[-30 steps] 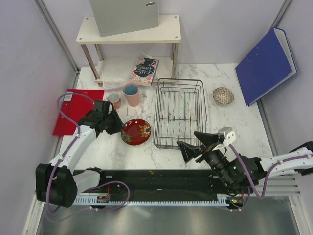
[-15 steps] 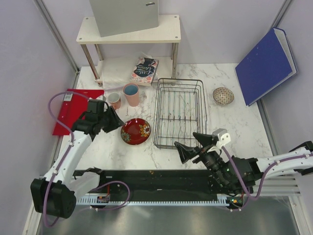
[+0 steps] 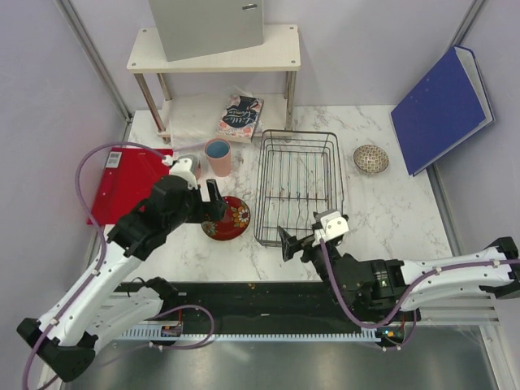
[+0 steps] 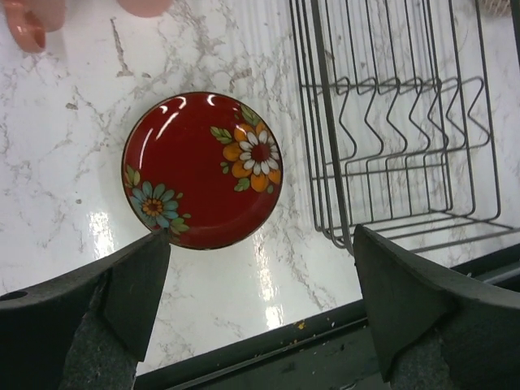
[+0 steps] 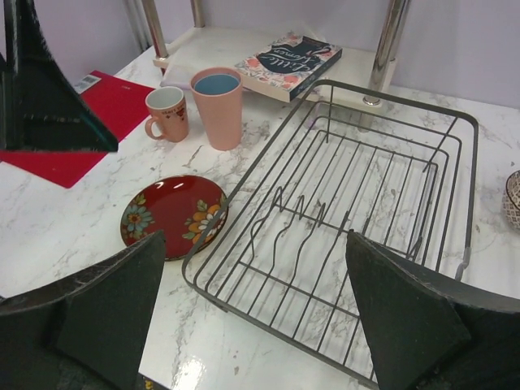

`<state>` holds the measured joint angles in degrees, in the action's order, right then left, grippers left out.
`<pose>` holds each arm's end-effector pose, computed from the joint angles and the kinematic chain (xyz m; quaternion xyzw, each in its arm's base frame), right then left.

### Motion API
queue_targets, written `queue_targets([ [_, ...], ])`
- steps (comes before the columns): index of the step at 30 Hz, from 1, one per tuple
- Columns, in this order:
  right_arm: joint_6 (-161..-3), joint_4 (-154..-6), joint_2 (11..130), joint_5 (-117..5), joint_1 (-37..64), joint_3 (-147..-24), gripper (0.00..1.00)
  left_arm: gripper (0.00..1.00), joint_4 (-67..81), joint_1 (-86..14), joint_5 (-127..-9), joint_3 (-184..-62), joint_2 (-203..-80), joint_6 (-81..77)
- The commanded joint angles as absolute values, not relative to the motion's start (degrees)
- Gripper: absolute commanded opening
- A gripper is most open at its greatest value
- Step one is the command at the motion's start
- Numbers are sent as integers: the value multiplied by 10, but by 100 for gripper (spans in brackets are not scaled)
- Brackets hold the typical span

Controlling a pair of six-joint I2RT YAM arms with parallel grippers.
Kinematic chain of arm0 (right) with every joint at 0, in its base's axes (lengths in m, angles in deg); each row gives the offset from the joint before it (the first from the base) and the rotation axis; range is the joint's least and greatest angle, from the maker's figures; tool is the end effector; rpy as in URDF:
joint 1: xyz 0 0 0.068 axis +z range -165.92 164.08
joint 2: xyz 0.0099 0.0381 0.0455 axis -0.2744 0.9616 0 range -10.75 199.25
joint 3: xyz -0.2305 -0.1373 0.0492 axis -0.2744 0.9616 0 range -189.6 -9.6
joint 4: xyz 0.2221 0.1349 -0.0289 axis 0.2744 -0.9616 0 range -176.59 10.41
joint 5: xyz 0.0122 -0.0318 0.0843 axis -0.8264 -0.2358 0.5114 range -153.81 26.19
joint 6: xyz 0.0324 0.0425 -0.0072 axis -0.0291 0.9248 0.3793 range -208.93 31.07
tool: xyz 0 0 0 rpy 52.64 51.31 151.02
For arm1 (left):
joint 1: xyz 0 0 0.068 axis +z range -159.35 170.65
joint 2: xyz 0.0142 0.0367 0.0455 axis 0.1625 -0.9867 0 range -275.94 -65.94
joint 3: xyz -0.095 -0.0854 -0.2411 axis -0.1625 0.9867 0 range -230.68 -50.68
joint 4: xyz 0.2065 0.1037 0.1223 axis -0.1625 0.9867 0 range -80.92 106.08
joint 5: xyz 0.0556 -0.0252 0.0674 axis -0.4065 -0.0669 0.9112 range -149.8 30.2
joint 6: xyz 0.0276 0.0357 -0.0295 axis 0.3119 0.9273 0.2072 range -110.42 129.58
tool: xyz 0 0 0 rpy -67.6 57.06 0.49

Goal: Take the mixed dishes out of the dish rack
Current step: Reset both arms

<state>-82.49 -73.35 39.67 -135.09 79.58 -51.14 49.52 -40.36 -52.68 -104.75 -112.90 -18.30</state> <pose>0.0155 0.1908 0.3345 -0.1253 0.7012 0.1707 0.6808 0.1452 -0.0823 0.3361 -0.0055 0.8790 -0.1853 0.4393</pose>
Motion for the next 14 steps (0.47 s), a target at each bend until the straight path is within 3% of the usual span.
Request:
queue_targets([
  [1, -802, -741, 425, -1311, 765, -548, 98, 99, 516, -468, -450, -1074, -1142, -173],
  [9, -786, -751, 481, -1280, 737, -573, 98, 99, 513, -557, -405, -1077, -1183, -166],
  [14, -777, -752, 491, -1255, 717, -581, 98, 99, 499, -563, -404, -1078, -1201, -163],
])
